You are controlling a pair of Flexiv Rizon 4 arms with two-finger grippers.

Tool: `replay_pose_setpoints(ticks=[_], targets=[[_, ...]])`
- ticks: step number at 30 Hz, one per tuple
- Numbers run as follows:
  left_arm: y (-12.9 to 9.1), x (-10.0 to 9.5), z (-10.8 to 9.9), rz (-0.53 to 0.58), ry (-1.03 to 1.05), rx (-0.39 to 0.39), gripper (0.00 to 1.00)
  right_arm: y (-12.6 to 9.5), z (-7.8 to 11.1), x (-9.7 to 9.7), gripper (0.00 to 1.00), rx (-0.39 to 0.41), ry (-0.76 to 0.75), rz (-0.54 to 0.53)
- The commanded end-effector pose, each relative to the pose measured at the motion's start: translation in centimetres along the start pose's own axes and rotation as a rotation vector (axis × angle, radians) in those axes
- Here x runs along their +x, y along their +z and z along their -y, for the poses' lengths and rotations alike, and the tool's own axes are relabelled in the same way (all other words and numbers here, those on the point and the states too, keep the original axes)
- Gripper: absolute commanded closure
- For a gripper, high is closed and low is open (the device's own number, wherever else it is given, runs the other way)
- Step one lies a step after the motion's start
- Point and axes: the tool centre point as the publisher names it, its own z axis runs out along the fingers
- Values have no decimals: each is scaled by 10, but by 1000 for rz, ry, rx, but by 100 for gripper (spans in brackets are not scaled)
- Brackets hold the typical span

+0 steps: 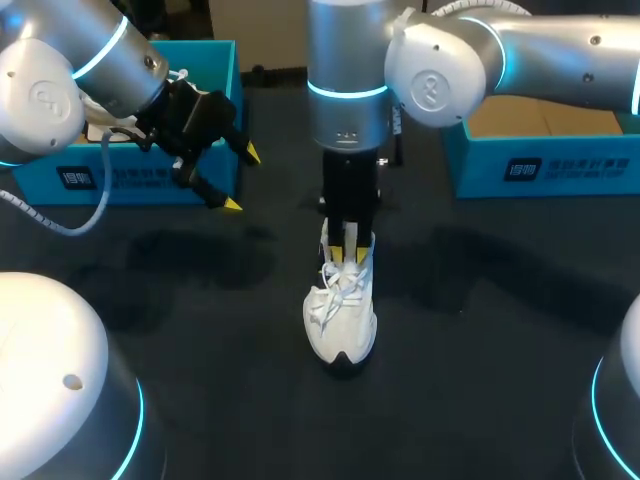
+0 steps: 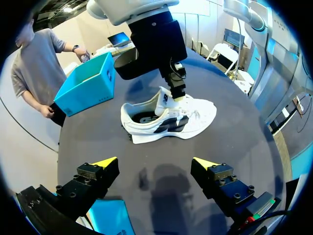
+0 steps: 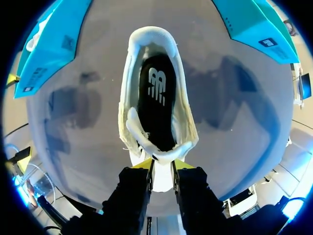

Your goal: Take the shoe out of the shoebox, open the shoe tongue, remove and reinsert the insole, then place the shoe into the shoebox

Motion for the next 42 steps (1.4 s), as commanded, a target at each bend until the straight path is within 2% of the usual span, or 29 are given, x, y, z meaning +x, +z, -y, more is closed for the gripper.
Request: replay_pose_setpoints(ticks=[1, 5, 10, 18, 26, 31, 36, 39, 42], targets=[[0, 1, 0, 1, 1, -2, 0, -16, 0, -1, 74, -24, -6, 19], [0, 1, 0, 1, 1, -2, 0, -17, -10, -3, 72, -44, -13, 22], [0, 1, 0, 1, 1, -2, 0, -2, -23, 1, 71, -43, -42, -12], [0, 1, 0, 1, 1, -2, 0, 5, -28, -2, 71, -56, -38, -20], [0, 1, 0, 1, 1, -2, 0, -14, -28, 2, 71, -120, -45, 4], [0, 1, 0, 1, 1, -2, 0, 0, -46, 7, 69, -121, -75, -20], [0, 1, 0, 1, 1, -2, 0, 5, -49, 4, 68, -125, -84, -20], [0, 1, 0, 1, 1, -2, 0, -8, -43, 1, 67, -192, -147, 10], [0, 1, 0, 1, 1, -2, 0, -27, -35, -1, 61, -268, -293, 48]])
